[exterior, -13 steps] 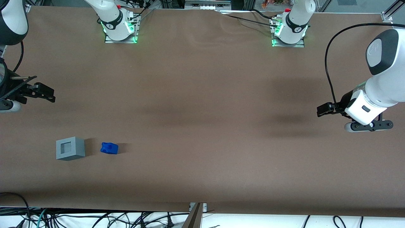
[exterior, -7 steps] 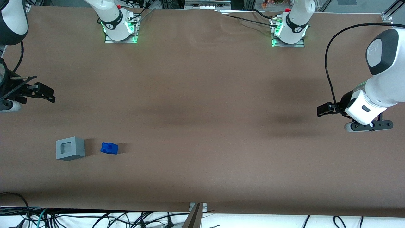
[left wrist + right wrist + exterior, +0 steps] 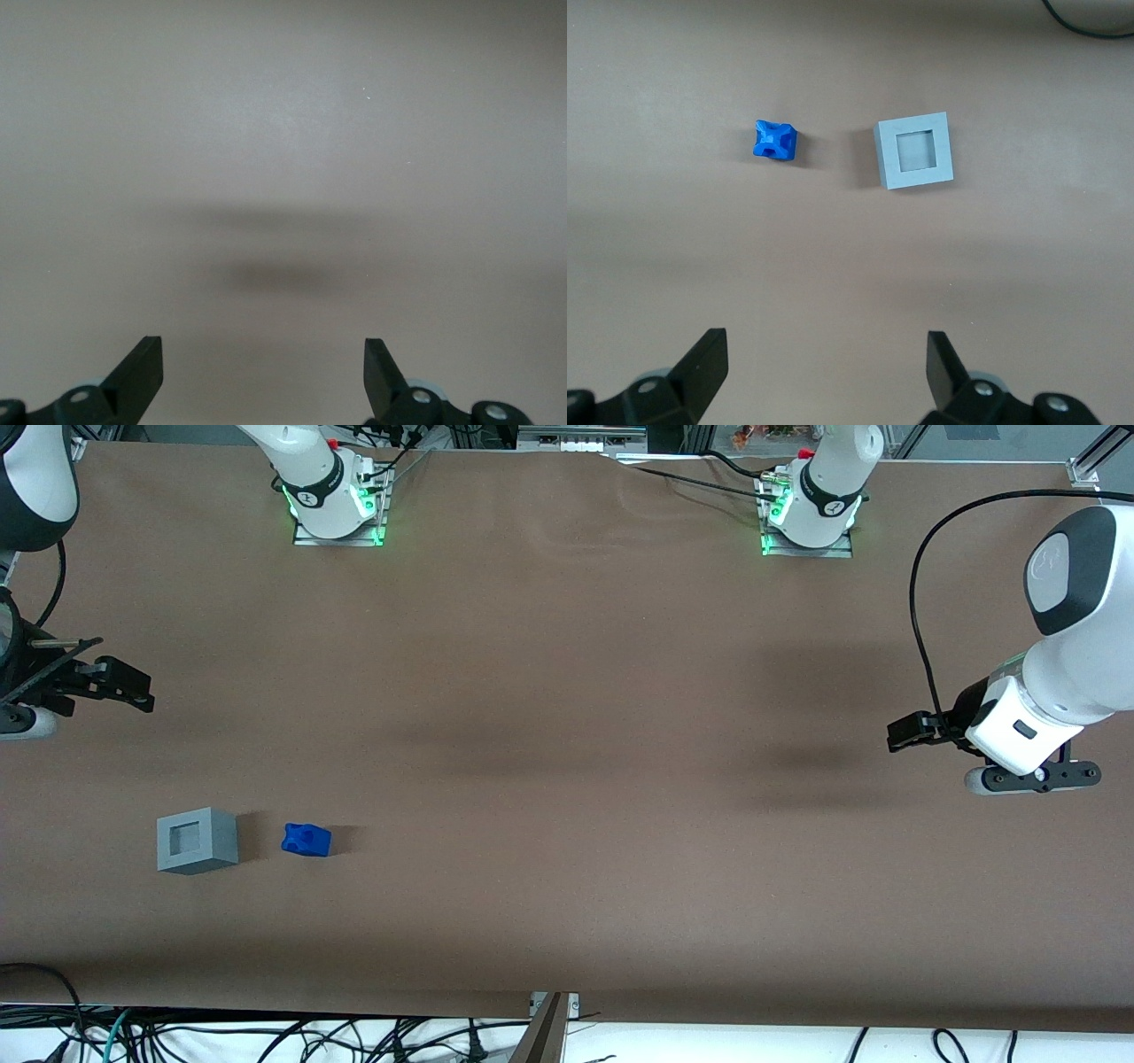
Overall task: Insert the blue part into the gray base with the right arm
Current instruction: 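Move the open right gripper toward the blue part beside the gray base, then lower the right gripper over the blue part and close on it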
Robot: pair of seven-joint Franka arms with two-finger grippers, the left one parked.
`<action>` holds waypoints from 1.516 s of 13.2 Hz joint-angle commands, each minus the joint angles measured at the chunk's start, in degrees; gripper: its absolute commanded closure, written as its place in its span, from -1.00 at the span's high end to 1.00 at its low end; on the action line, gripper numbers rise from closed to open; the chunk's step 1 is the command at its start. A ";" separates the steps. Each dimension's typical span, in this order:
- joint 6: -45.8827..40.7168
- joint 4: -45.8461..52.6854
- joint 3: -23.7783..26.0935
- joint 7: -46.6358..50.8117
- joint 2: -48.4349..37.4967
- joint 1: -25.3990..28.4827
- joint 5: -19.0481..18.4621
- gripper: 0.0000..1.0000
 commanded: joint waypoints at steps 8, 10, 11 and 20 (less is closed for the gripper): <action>0.27 0.14 0.16 -0.38 -0.24 -0.30 -0.49 0.99; 0.27 0.23 0.16 -0.47 -0.24 -0.21 -0.49 0.99; 0.36 0.14 0.25 -0.64 -0.24 -0.21 -0.40 0.99; 17.91 0.06 0.78 0.14 14.68 2.68 -0.32 0.98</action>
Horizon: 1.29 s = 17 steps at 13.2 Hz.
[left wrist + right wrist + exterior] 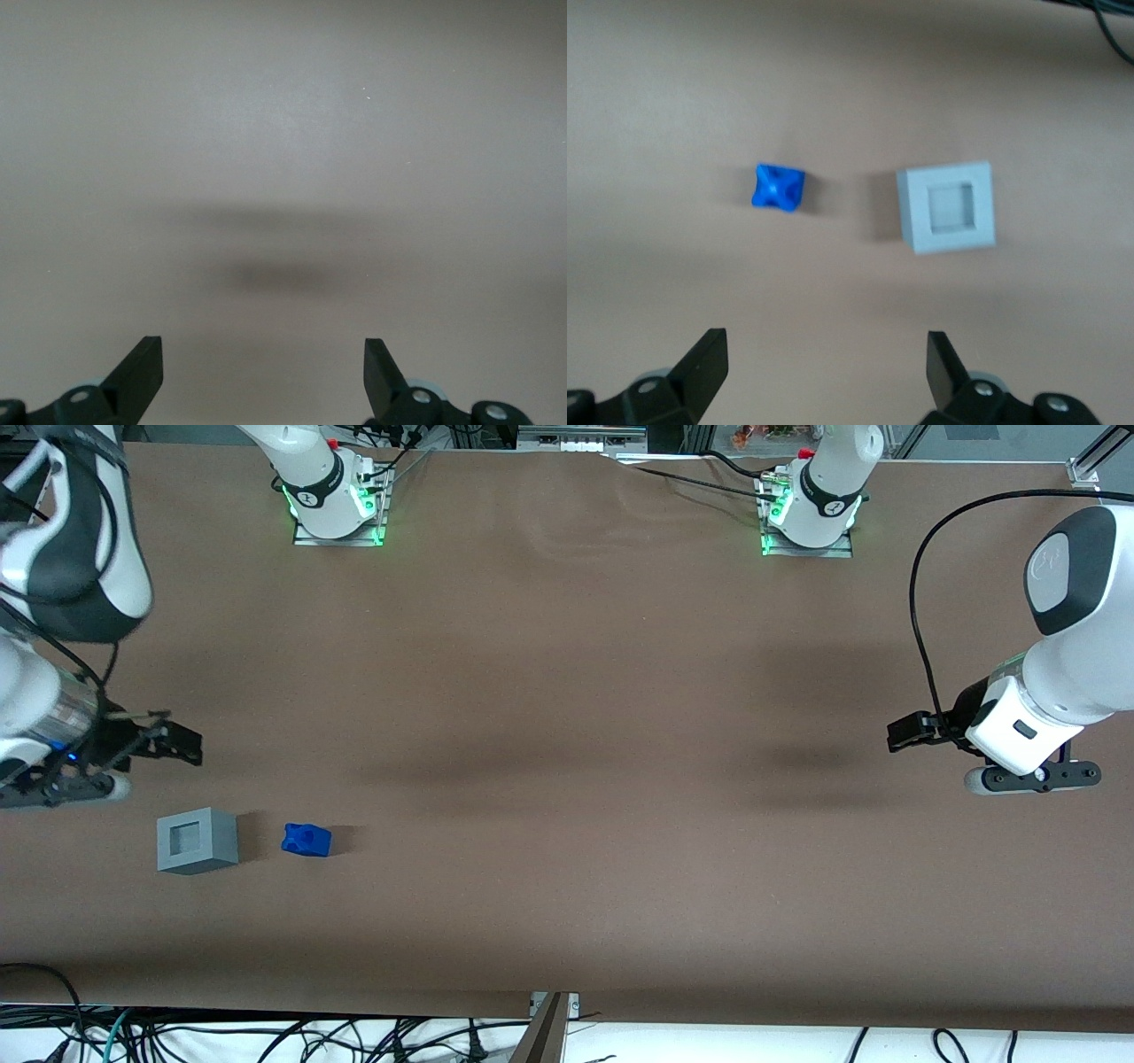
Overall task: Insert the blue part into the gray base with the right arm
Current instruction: 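Lower the right gripper over the blue part and close on it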
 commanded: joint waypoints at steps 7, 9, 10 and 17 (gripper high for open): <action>18.48 0.64 0.09 8.34 15.01 3.18 1.09 0.98; 19.65 0.56 0.09 8.25 17.03 3.44 4.06 0.98; 20.17 0.64 0.09 8.25 18.09 3.44 4.43 0.98; 26.67 0.64 0.09 8.34 21.61 3.44 4.52 0.97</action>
